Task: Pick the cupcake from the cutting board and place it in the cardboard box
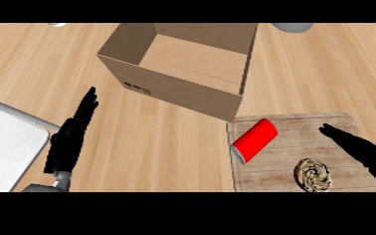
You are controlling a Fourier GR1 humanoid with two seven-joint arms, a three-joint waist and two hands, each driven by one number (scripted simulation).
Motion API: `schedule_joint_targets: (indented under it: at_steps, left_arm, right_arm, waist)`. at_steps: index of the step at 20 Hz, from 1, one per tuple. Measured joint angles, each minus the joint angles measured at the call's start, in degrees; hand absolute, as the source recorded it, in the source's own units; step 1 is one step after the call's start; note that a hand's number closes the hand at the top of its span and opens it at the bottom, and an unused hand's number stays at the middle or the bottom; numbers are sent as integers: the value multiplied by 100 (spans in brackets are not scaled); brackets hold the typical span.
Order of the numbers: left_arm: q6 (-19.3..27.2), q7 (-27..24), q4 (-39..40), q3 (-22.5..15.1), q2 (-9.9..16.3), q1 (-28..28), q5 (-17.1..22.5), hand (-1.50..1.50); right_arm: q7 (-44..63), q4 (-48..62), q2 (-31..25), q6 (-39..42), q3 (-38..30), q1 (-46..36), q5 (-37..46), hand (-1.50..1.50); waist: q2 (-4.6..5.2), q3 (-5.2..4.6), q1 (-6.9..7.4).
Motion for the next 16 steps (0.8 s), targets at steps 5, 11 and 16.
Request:
schedule_joint_targets:
  at_steps: [5,11,16]
  left_arm:
    - [-117,123,-12,69,-45,-15,34,0]
    - [-40,282,-143,117,-103,52,-160,0]
    - [-162,320,-188,192,-147,73,-175,0]
  right_arm:
    - [356,13,326,84,308,-51,464,-150]
    - [372,148,602,211,382,21,865,-150]
    - [153,422,877,261,425,-32,1218,-150]
  waist:
    - [-4,7,13]
    - [-3,9,13]
    - [4,4,13]
